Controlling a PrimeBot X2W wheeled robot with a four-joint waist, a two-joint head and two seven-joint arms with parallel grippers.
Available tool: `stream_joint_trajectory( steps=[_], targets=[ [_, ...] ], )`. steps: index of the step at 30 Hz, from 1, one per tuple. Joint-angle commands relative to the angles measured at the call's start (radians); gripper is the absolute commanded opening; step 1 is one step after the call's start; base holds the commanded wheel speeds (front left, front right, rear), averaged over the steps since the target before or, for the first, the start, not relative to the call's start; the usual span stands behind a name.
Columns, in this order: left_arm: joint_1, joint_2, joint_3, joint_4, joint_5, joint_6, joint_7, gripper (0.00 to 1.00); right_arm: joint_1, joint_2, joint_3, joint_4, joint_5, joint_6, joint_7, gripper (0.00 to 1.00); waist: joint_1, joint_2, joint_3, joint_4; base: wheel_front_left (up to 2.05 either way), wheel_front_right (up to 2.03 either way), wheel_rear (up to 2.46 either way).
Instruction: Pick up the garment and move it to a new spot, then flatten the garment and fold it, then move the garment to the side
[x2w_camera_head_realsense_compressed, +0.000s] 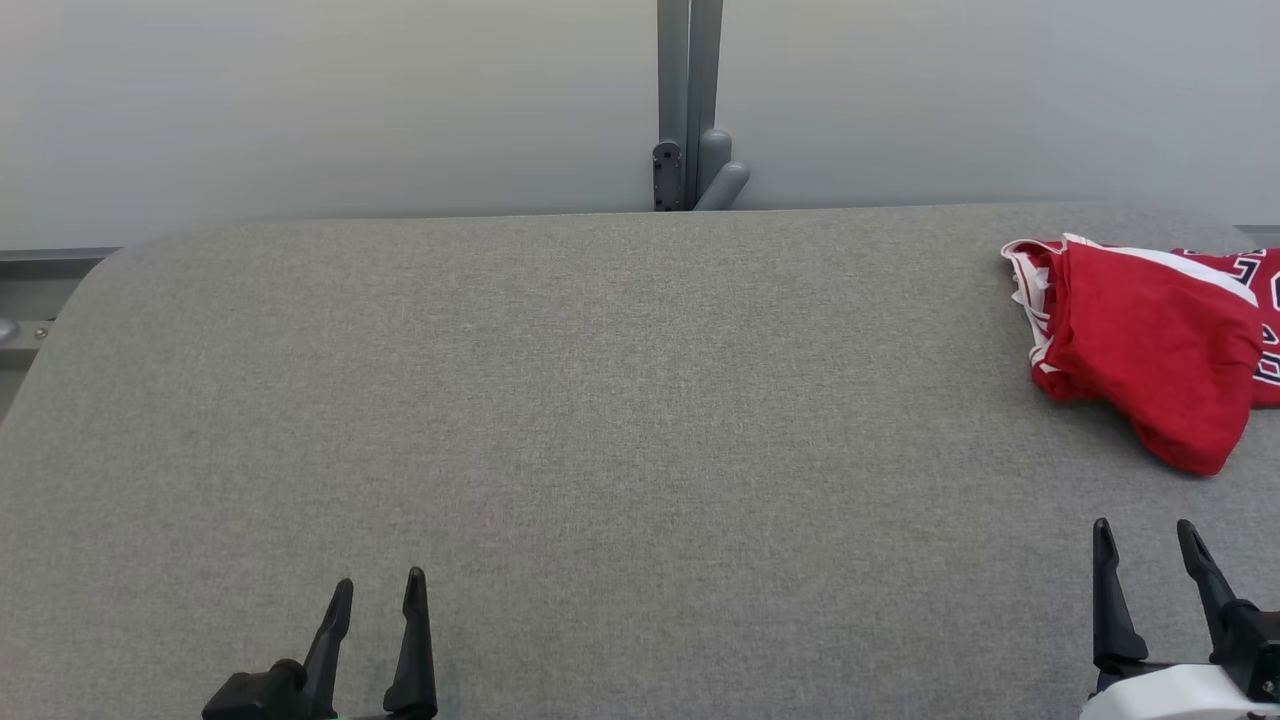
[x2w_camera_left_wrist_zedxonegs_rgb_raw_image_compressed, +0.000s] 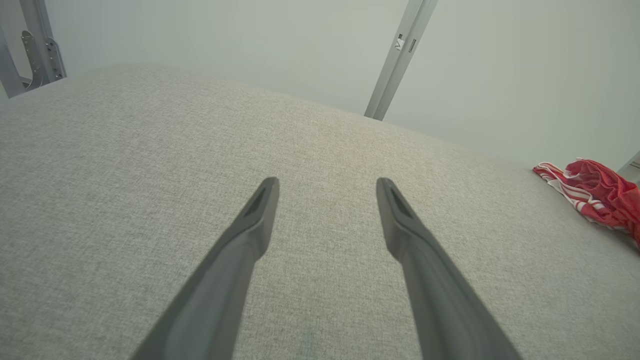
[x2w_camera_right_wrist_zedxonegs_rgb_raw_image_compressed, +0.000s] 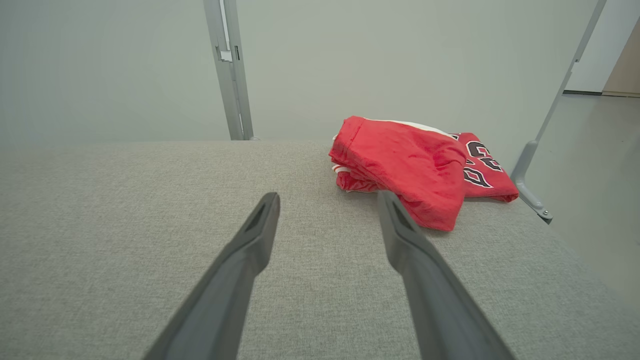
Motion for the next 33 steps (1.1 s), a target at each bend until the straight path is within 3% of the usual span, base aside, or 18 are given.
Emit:
stream_joint_trajectory(
  steps=[1,12,13,25,26,33],
  targets=[
    [-0.002,0.003,0.002,-0.005,-0.007,0.004,0.0,1.0,-0.009,-0.003,0.0,0.003,-0.009,-0.001,-0.004,1.0,0.0,0.0046,0.0,0.0,0.0,0.0,0.0],
    [0.0,0.003,-0.002,-0.008,-0.011,0.009,0.0,1.0,-0.011,-0.003,-0.003,0.009,-0.018,-0.001,-0.004,1.0,0.0,0.0046,0.0,0.002,0.0,0.0,0.0],
    [0.0,0.0,-0.005,-0.005,-0.004,0.006,0.0,1.0,-0.001,0.0,-0.002,0.008,-0.011,0.0,0.0,1.0,0.0,0.0,0.0,0.001,0.0,0.0,0.0],
    [-0.005,0.0,-0.002,-0.005,-0.004,0.003,0.0,1.0,-0.007,-0.001,0.001,0.005,-0.017,0.0,0.0,1.0,0.0,0.0005,0.003,-0.003,0.0,0.0,0.0],
    [0.006,-0.001,-0.007,0.01,-0.004,0.005,0.0,0.0,0.004,0.007,0.002,0.021,-0.011,0.0,0.001,0.0,0.0,0.0,0.003,-0.003,0.0,0.0,0.0],
    [0.008,-0.003,-0.014,0.062,-0.011,0.005,0.002,0.0,0.002,0.019,0.002,0.084,0.003,0.0,0.01,0.0,0.0,0.0001,0.003,-0.004,0.0,0.0,0.0]
  ],
)
